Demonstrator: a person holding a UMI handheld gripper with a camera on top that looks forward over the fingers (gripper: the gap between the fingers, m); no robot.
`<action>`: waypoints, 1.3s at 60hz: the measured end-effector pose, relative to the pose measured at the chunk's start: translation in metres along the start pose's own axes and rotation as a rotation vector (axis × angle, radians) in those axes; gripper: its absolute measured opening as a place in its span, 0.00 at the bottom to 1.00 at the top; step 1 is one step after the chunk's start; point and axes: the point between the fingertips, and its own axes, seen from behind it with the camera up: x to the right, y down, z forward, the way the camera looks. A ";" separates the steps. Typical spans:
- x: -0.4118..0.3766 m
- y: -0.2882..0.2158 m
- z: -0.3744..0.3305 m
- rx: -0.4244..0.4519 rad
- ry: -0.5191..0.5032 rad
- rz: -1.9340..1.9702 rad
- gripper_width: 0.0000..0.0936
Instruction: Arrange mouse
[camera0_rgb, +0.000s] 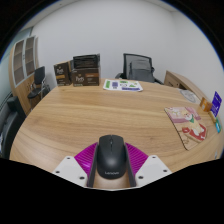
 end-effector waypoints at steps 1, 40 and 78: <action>0.000 0.000 0.000 0.001 0.002 -0.005 0.51; 0.088 -0.114 -0.059 0.113 0.001 0.022 0.33; 0.357 -0.057 0.047 -0.020 0.212 0.115 0.33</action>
